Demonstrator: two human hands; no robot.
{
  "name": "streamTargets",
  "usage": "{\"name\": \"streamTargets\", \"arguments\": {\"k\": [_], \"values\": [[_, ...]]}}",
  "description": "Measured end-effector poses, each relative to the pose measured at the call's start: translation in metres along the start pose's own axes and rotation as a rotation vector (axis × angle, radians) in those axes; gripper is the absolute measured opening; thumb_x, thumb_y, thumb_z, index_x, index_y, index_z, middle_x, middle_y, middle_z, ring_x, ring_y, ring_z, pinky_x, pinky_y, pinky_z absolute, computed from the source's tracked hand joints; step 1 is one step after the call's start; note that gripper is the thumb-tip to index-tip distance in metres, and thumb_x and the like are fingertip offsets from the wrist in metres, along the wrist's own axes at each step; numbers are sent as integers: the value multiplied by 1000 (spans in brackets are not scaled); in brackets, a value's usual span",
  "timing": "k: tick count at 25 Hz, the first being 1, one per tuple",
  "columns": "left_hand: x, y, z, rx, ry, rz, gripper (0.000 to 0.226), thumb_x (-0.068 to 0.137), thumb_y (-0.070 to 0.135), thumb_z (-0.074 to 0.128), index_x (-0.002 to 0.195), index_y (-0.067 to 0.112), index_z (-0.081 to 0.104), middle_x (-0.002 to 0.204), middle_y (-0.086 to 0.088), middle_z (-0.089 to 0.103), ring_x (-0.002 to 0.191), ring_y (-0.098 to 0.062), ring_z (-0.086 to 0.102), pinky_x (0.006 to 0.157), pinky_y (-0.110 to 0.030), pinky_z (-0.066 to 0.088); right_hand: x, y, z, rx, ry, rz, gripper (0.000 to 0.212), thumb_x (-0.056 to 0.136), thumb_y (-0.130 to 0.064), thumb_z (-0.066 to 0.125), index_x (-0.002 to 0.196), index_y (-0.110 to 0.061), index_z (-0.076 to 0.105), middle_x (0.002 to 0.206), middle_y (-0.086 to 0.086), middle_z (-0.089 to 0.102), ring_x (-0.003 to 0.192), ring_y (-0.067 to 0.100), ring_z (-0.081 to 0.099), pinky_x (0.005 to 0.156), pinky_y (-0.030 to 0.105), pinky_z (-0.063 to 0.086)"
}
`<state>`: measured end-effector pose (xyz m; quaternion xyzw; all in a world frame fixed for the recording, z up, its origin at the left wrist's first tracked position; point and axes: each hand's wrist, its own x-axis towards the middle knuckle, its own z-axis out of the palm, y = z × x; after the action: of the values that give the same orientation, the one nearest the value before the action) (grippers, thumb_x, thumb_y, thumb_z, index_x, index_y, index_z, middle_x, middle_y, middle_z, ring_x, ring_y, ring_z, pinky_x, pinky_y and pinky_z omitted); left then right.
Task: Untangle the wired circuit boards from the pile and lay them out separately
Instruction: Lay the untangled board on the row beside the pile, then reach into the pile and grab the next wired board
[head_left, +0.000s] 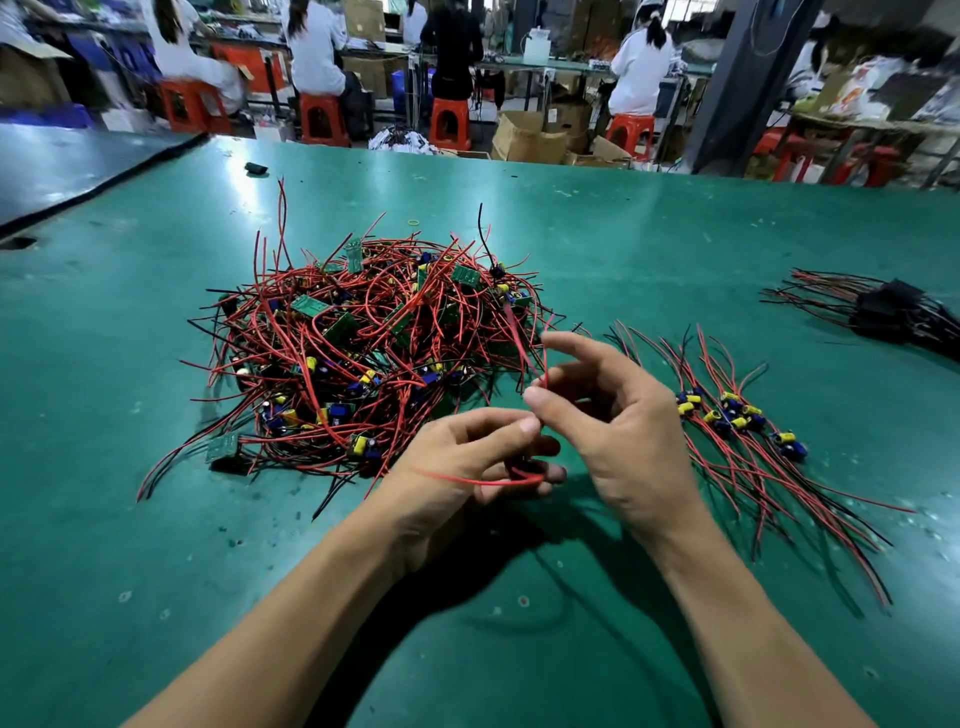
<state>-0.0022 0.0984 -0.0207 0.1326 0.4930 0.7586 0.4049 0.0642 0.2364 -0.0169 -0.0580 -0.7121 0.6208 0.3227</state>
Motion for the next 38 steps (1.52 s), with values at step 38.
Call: {"name": "streamTargets", "arguments": {"k": [38], "values": [[-1, -10, -11, 302, 3, 86, 12, 90, 1, 62, 89, -3, 74, 83, -22, 73, 63, -26, 70, 61, -25, 55, -2, 8, -7, 229, -338, 594, 25, 85, -28, 74, 101, -8, 77, 81, 11, 70, 59, 19, 64, 52, 26, 54]]}}
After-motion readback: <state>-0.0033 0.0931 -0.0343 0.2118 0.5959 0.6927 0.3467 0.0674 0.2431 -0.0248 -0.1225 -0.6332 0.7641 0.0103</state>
